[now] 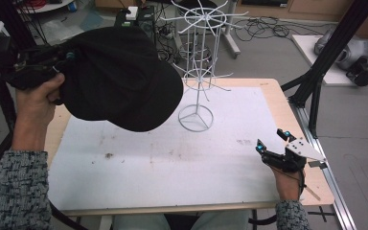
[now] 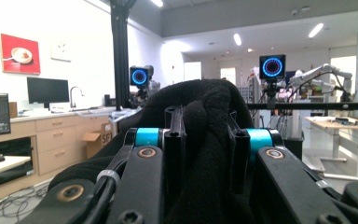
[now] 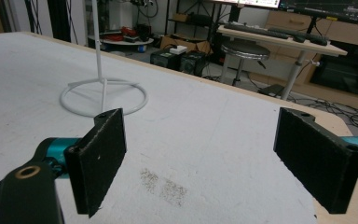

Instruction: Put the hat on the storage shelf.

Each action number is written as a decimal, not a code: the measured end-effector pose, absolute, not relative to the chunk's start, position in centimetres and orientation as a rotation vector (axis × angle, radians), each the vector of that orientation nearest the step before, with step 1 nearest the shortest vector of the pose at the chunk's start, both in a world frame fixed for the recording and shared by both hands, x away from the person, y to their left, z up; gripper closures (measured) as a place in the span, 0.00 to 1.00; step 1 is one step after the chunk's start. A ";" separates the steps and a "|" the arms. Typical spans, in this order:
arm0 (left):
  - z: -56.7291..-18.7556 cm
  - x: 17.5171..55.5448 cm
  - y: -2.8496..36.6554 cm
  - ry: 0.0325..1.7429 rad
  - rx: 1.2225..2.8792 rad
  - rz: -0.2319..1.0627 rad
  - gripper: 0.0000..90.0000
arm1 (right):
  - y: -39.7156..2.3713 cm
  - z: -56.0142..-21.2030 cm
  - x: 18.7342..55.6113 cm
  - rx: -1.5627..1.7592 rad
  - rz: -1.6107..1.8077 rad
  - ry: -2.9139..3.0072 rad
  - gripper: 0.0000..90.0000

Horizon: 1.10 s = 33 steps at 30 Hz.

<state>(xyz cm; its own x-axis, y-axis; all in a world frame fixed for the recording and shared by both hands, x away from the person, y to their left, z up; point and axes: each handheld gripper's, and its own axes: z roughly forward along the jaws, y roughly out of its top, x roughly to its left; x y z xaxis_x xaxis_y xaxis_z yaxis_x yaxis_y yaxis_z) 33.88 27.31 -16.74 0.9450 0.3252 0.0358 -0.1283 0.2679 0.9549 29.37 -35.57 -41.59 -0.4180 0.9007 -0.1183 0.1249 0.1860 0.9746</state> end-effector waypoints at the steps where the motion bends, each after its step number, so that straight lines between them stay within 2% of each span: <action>1: -16.5 33.9 27.3 0.178 1.260 0.311 0.83 | -35.6 -41.6 29.4 0.980 1.304 1.710 0.18; 19: -14.6 34.6 26.8 0.141 1.187 0.311 0.83 | -35.8 -41.6 29.4 0.988 1.307 1.704 0.18; 33: -13.4 35.4 24.7 0.120 1.181 0.299 0.83 | -35.9 -41.6 29.4 0.996 1.315 1.696 0.18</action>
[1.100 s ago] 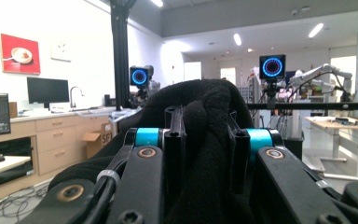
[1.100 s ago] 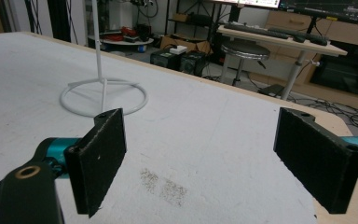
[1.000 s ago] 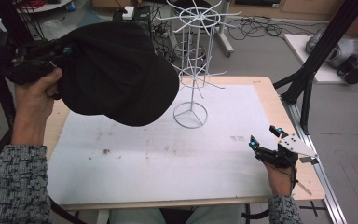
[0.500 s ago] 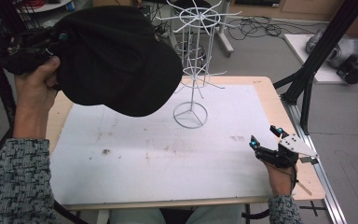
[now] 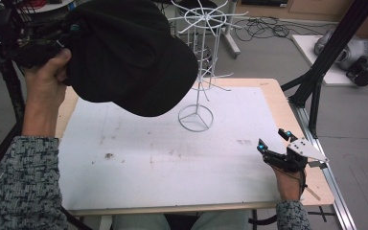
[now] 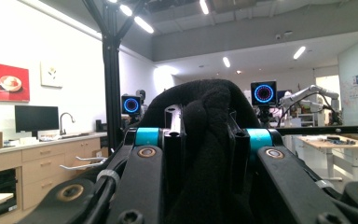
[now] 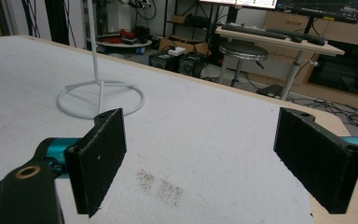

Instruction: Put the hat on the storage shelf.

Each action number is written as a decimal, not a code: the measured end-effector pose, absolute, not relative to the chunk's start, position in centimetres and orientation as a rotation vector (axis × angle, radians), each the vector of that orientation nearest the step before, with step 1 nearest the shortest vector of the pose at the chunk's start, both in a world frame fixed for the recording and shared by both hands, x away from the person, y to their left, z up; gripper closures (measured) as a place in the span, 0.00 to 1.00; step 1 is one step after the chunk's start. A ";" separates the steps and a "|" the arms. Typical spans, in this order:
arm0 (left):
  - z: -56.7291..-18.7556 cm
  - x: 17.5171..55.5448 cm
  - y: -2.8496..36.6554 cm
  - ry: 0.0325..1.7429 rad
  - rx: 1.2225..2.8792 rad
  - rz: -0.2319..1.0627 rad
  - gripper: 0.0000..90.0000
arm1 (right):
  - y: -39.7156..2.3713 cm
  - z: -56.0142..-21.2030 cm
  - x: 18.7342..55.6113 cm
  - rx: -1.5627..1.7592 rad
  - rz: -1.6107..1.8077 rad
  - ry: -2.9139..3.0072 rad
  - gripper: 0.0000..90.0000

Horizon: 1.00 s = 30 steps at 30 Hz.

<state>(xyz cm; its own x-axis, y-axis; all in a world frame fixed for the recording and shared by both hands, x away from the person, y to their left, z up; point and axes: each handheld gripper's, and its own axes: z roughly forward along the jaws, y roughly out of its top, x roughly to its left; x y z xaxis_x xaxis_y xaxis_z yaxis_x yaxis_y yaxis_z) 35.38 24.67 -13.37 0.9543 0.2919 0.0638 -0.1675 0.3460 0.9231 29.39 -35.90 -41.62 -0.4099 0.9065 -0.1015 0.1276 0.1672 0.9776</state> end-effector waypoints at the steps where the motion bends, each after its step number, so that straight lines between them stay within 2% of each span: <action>1: -13.3 35.5 24.5 0.119 1.181 0.298 0.83 | -35.9 -41.6 29.4 0.996 1.313 1.697 0.18; 23: -12.9 36.9 21.8 0.114 1.159 0.299 0.83 | -36.1 -41.7 29.4 0.993 1.318 1.696 0.18; 30: -13.5 37.2 20.7 0.121 1.203 0.306 0.83 | -36.1 -41.7 29.4 0.994 1.318 1.701 0.18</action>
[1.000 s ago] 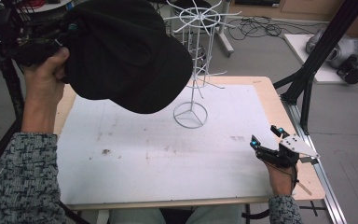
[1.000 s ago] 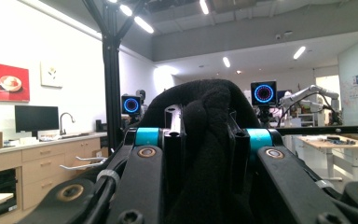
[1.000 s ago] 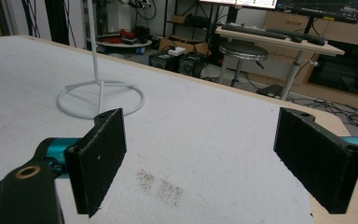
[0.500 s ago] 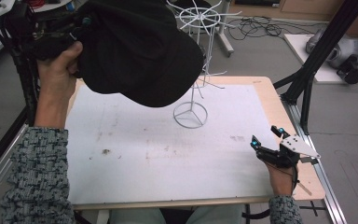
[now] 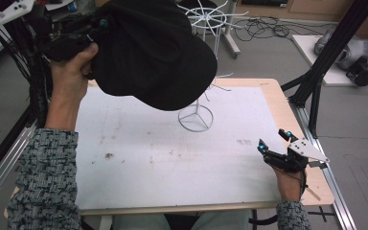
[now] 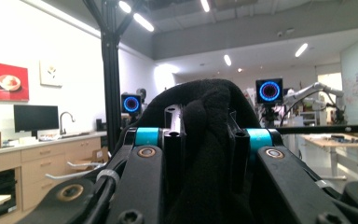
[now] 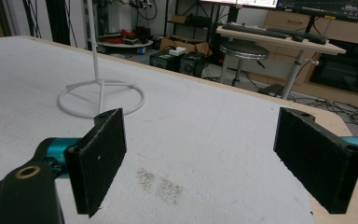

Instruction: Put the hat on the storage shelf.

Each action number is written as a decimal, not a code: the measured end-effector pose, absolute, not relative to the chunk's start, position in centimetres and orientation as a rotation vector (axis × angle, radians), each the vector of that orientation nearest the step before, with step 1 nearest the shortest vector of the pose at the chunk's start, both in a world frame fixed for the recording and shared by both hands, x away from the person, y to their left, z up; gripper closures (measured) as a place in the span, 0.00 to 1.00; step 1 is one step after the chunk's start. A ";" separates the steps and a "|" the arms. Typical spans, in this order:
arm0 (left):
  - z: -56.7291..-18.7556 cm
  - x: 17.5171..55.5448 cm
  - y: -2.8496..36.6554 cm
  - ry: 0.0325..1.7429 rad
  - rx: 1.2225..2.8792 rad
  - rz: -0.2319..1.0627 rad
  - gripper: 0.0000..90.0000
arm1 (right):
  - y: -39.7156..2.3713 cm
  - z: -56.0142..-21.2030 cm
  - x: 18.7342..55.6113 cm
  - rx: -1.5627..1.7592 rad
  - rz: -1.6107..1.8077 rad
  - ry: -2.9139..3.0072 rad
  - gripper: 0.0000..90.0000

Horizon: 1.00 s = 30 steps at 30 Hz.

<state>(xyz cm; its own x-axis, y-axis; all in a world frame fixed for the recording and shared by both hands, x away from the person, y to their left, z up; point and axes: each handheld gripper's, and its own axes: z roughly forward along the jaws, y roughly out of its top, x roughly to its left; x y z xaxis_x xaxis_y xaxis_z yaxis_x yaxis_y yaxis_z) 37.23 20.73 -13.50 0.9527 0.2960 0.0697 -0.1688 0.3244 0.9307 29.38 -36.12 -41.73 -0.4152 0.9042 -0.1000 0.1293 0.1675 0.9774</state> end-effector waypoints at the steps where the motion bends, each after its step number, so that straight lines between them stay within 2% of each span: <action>1: -13.7 37.3 20.5 0.123 1.213 0.307 0.83 | -36.1 -41.7 29.4 0.995 1.317 1.702 0.18; 13: -15.5 37.5 20.8 0.137 1.231 0.298 0.83 | -36.1 -41.8 29.4 0.998 1.315 1.704 0.18; 30: -17.7 37.9 21.0 0.189 1.313 0.376 0.80 | -35.9 -41.8 29.5 0.992 1.310 1.714 0.18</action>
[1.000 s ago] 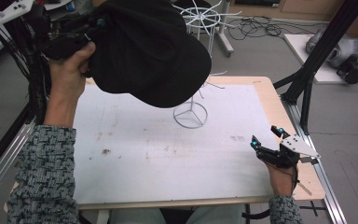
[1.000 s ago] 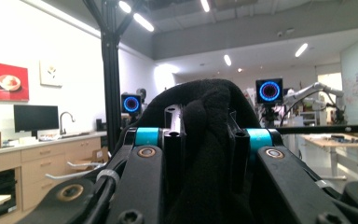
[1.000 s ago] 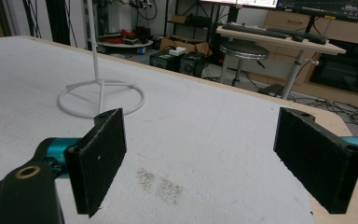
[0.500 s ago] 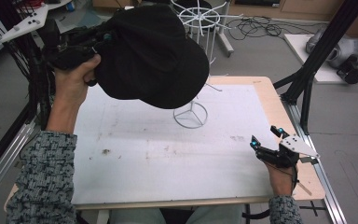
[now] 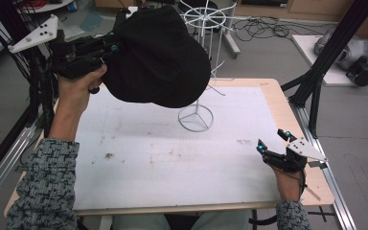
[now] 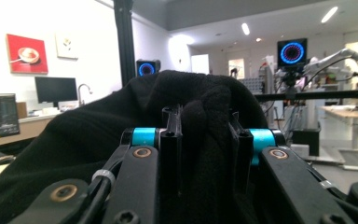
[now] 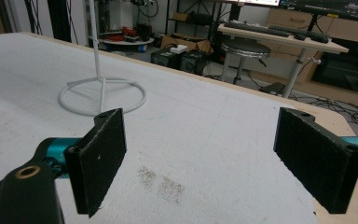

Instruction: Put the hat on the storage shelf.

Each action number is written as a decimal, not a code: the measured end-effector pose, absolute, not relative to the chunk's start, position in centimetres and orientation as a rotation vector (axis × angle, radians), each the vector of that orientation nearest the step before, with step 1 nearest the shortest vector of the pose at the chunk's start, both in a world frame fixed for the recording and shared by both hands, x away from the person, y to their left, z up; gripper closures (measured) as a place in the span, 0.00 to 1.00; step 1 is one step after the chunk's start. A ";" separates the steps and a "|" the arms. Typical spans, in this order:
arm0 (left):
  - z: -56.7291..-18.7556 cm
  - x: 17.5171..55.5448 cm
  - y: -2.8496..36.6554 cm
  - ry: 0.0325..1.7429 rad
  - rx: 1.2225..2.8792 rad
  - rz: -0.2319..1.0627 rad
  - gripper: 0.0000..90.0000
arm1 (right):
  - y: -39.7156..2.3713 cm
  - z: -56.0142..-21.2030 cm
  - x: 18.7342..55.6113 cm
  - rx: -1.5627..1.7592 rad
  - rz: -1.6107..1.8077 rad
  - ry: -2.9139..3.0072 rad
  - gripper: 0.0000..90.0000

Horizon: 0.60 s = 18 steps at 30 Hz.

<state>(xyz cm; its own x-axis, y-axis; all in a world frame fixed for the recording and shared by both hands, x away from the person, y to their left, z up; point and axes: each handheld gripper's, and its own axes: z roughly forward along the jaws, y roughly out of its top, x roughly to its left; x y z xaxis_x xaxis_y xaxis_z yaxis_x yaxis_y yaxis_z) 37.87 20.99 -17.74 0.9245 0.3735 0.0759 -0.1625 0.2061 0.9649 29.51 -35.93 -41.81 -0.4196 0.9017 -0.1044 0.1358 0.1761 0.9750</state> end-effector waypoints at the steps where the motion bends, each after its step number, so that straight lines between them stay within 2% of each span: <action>1: -17.9 37.9 21.0 0.191 1.316 0.380 0.80 | -35.9 -41.8 29.5 0.993 1.314 1.714 0.18; 18: -20.3 38.8 21.1 0.277 1.412 0.455 0.75 | -35.8 -41.9 29.6 0.991 1.311 1.717 0.18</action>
